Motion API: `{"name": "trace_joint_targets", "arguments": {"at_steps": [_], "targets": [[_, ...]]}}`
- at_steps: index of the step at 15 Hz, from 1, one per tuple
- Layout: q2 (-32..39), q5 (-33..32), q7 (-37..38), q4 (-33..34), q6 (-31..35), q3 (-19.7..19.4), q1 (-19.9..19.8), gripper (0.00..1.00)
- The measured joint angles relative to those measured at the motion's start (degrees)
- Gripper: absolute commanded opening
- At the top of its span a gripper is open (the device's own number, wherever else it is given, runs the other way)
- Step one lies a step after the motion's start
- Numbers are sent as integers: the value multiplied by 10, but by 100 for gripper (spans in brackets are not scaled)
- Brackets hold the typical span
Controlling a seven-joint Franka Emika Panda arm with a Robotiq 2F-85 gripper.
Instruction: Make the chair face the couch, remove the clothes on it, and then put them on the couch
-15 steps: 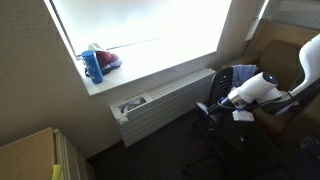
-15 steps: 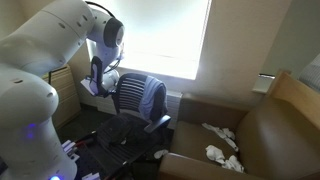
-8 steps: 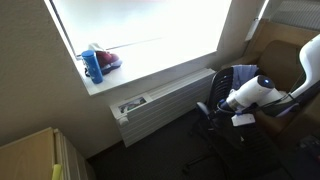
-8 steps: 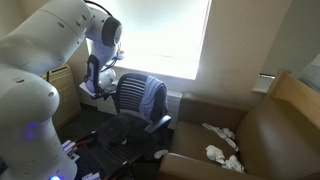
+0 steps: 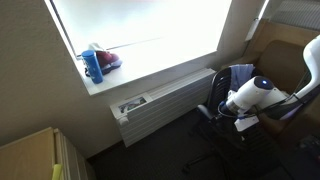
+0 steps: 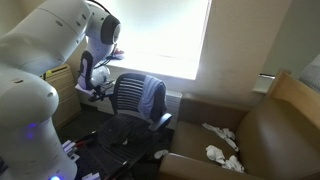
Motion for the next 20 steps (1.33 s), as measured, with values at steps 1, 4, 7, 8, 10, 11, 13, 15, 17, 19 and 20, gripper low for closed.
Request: {"name": "trace_joint_targets", "arguments": {"at_steps": [1,4,7,8,10,11,13,15,17,19,20], "targets": [[0,4,-32,-15,0,15,-19,35],[-1,5,-130,-74,-7,69,-103,35],[-1,29,-244,-138,-30,119,-197,35],[1,45,-280,-158,-40,135,-222,35],[3,83,-351,-198,-66,161,-264,35],[3,101,-383,-216,-82,173,-285,35],[3,132,-441,-244,-113,195,-324,35],[5,167,-501,-268,-155,217,-357,35],[5,196,-563,-286,-201,235,-385,35],[5,219,-627,-296,-252,250,-407,35],[5,231,-660,-297,-280,256,-415,35]]}}
